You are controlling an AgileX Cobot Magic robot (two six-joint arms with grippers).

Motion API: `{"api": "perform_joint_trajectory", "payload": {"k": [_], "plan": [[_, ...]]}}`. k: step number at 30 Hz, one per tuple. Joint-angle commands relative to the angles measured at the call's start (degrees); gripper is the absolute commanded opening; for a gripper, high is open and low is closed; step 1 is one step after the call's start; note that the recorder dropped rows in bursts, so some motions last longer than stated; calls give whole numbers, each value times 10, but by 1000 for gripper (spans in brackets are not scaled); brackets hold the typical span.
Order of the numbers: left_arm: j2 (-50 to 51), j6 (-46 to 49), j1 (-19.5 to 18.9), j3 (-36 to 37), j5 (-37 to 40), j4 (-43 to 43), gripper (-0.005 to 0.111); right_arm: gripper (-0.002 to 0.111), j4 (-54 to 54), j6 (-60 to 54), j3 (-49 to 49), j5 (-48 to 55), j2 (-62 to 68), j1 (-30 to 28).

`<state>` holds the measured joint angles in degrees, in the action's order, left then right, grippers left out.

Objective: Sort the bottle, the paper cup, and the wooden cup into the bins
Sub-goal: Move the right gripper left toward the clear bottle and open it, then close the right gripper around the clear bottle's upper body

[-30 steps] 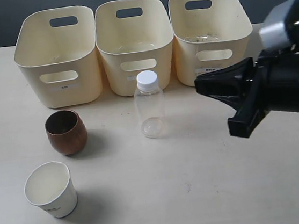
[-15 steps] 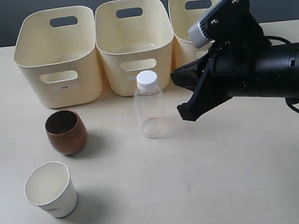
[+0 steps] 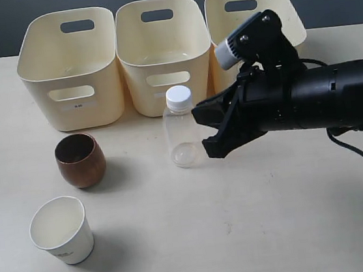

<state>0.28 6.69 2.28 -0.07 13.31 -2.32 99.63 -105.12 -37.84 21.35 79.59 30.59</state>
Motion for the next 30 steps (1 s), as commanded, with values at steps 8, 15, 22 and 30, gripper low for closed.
{"api": "perform_joint_trajectory", "payload": {"k": [8, 15, 22, 30], "plan": [[-3, -1, 2, 1, 0, 0, 0, 73, 3, 5, -3, 6, 16, 2], [-3, -1, 2, 1, 0, 0, 0, 81, 3, 5, -8, -1, 16, 2], [-3, -1, 2, 1, 0, 0, 0, 81, 3, 19, -34, -28, 23, 2], [-3, -1, 2, 1, 0, 0, 0, 81, 3, 33, -70, -43, 59, 2]]}}
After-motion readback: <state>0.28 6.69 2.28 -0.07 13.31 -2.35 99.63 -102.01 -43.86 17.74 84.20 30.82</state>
